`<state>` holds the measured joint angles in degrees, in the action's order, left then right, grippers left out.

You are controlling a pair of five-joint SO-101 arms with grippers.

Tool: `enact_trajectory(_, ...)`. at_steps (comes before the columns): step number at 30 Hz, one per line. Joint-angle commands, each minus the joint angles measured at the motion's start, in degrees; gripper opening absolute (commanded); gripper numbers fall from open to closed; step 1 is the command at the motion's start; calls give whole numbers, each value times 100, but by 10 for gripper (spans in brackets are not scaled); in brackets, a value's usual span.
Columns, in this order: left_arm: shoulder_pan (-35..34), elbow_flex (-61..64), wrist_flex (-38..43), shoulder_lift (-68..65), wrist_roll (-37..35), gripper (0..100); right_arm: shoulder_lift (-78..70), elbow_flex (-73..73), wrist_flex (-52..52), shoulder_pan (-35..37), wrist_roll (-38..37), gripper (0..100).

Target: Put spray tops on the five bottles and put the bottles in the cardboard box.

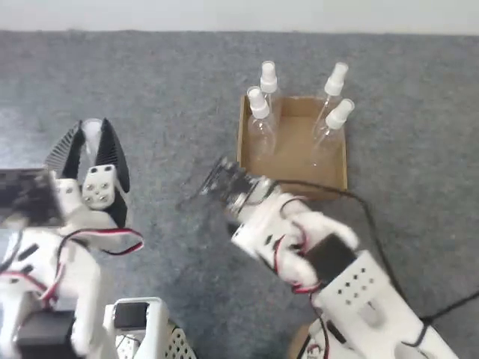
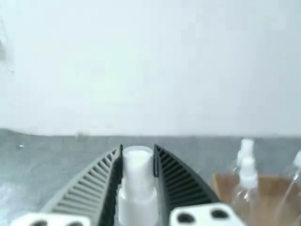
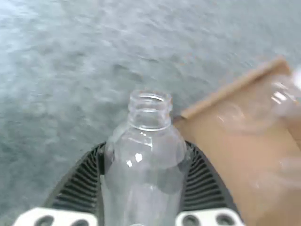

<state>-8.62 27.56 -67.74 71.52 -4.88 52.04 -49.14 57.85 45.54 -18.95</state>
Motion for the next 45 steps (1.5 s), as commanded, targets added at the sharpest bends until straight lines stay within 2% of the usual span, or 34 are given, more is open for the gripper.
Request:
enact_trajectory(1, 26, -295, 378, 105, -949, 12, 84, -255, -848, 470, 70, 6)
enact_trajectory(4, 26, -268, 466, 97, -1486, 12, 259, -774, -1525, 664, 114, 6)
enact_trajectory(7, 53, -268, 466, 105, -1714, 12, 532, -1451, -2404, 716, 114, 6)
enact_trajectory(11, 563, -259, 475, 62, -1802, 12, 1068, -2189, -3266, 708, 343, 6)
enact_trajectory(14, 835, -13, 721, 62, -1793, 12, 1534, -2347, -3116, 699, 527, 6)
enact_trajectory(21, 879, 884, 1837, 62, -1802, 12, 2299, -2611, -2800, 699, 519, 6)
enact_trajectory(29, 888, 541, 1811, 97, -1820, 12, 2264, -2708, -2791, 699, 536, 6)
enact_trajectory(33, 1319, 585, 1688, 62, -1820, 12, 2264, -2708, -2791, 699, 536, 6)
enact_trajectory(38, 1600, 831, 1785, 62, -1820, 12, 2264, -2708, -2782, 690, 536, 6)
enact_trajectory(45, 1618, 1481, 1653, 105, -1802, 12, 2316, -2708, -2800, 681, 545, 6)
